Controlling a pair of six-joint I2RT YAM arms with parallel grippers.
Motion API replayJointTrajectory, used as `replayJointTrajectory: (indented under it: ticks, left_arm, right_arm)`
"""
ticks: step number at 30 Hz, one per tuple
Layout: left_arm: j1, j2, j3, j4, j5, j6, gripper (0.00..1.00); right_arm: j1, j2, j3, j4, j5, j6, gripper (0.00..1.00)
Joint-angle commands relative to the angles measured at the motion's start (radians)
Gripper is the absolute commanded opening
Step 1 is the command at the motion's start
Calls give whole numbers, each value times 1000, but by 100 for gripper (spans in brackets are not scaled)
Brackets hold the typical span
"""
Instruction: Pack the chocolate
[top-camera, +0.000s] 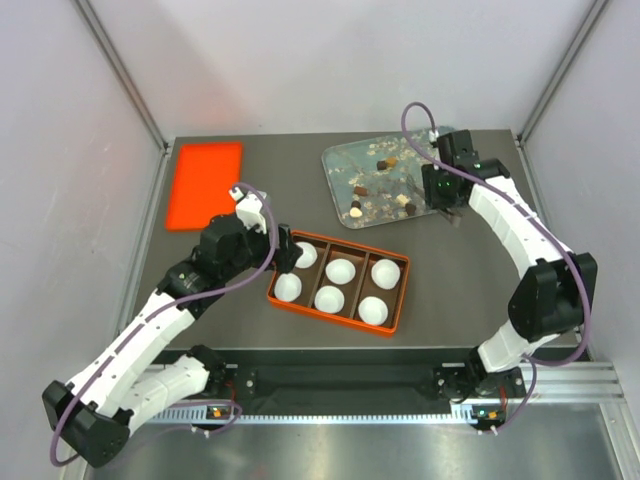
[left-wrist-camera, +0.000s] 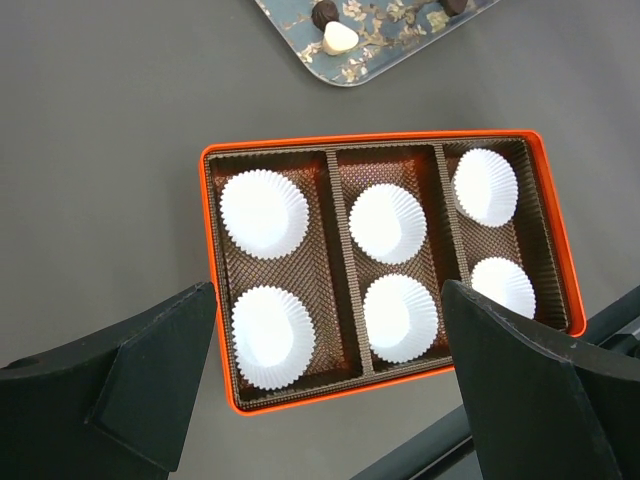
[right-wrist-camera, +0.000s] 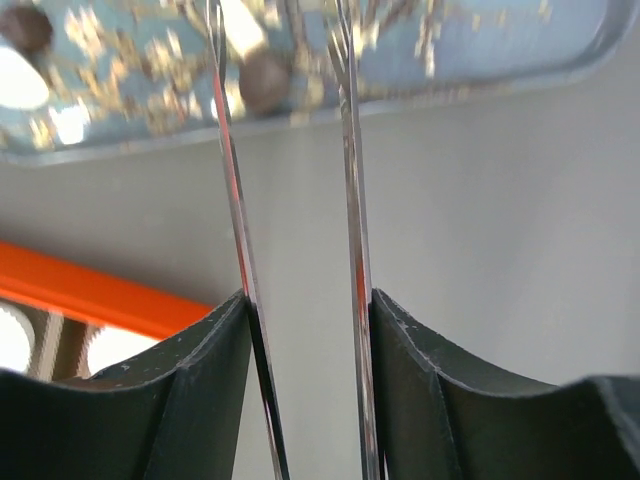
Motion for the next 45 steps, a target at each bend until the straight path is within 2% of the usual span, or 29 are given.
replayJointTrajectory:
  ticks: [1, 14, 26, 36, 45]
  left_arm:
    - [-4, 8, 18, 11, -23, 20, 99]
    - [-4, 22, 22, 12, -19, 20, 99]
    - [-4, 0, 15, 11, -23, 20, 99]
    - [-4, -4, 17, 9, -23, 22, 99]
    - [-2, -9, 15, 8, -23, 22, 99]
  right_arm:
    - [22, 25, 68, 69, 20, -46, 47]
    - [59, 55, 15, 125, 4, -105, 47]
    - [85, 149, 45, 130, 29, -200, 47]
    - [108, 183, 30, 118, 99, -215, 45]
    - [107, 183, 18, 104, 80, -212, 41]
